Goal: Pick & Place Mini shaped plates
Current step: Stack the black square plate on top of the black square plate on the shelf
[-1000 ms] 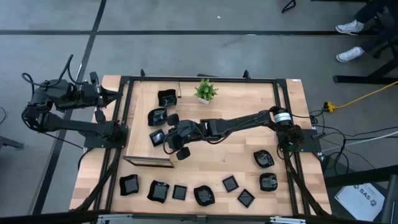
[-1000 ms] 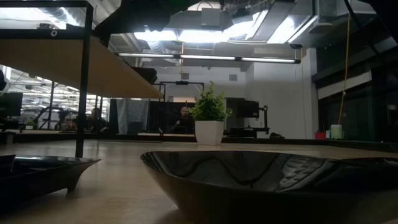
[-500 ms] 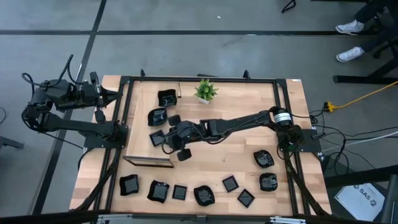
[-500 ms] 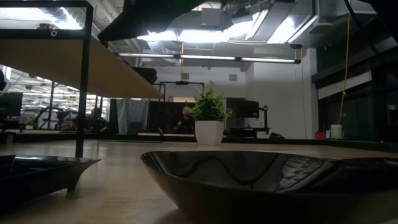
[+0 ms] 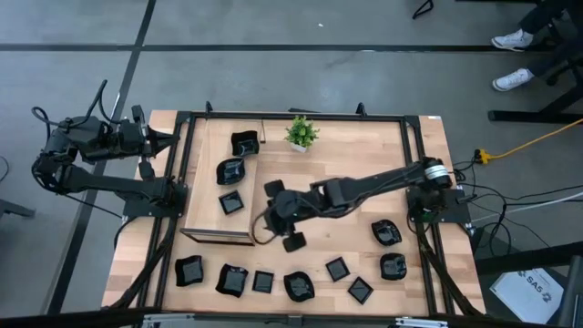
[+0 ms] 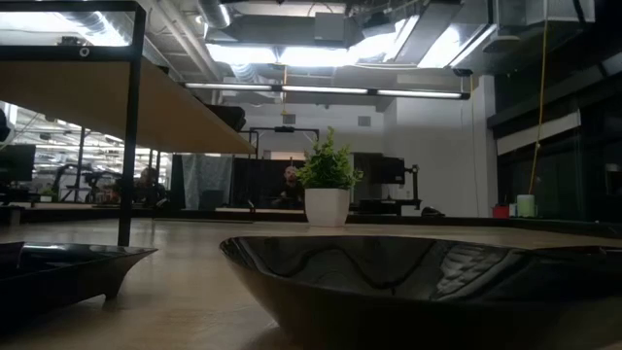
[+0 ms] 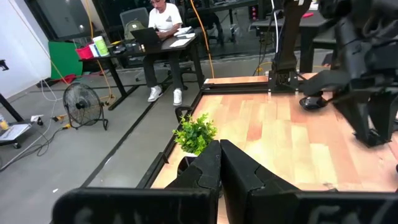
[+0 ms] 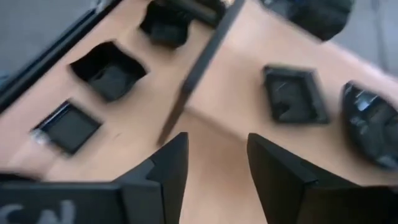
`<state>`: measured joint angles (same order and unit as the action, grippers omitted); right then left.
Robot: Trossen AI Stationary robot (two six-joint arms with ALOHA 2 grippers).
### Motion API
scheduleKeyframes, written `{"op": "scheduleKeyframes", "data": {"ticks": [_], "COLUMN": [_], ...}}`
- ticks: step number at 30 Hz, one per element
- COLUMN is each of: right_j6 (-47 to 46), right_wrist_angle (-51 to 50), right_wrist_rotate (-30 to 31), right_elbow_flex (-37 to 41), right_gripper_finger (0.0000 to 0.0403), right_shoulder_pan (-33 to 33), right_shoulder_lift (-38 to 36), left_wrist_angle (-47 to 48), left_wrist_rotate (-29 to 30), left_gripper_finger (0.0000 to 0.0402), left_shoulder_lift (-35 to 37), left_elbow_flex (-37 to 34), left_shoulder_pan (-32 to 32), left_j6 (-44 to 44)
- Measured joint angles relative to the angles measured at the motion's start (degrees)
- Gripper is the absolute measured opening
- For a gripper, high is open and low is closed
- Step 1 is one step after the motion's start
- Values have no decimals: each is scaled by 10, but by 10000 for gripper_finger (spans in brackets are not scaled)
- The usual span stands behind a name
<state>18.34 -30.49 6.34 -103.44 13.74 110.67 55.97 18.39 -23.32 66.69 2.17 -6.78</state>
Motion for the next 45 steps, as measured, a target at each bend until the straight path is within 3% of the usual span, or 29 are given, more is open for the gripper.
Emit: {"op": "scheduleKeyframes", "data": {"ticks": [4,13,22,31,45], "right_j6": [-41,-109,-176,-244,-286], "right_wrist_angle": [-70,-73,42,221,333], "right_wrist_rotate": [0,1,1,1,1], "right_elbow_flex": [0,86,241,408,465], "right_gripper_finger": [157,150,135,124,124], "right_shoulder_pan": [17,39,40,40,40], "right_shoulder_lift": [-19,-45,-114,-172,-174], "left_wrist_angle": [0,0,0,0,0], "left_wrist_rotate": [0,0,0,0,0], "left_gripper_finger": [4,4,4,4,4], "left_shoulder_lift": [0,0,0,0,0], "left_elbow_flex": [0,0,0,0,0], "left_shoulder_pan": [0,0,0,0,0], "left_j6": [0,0,0,0,0]}}
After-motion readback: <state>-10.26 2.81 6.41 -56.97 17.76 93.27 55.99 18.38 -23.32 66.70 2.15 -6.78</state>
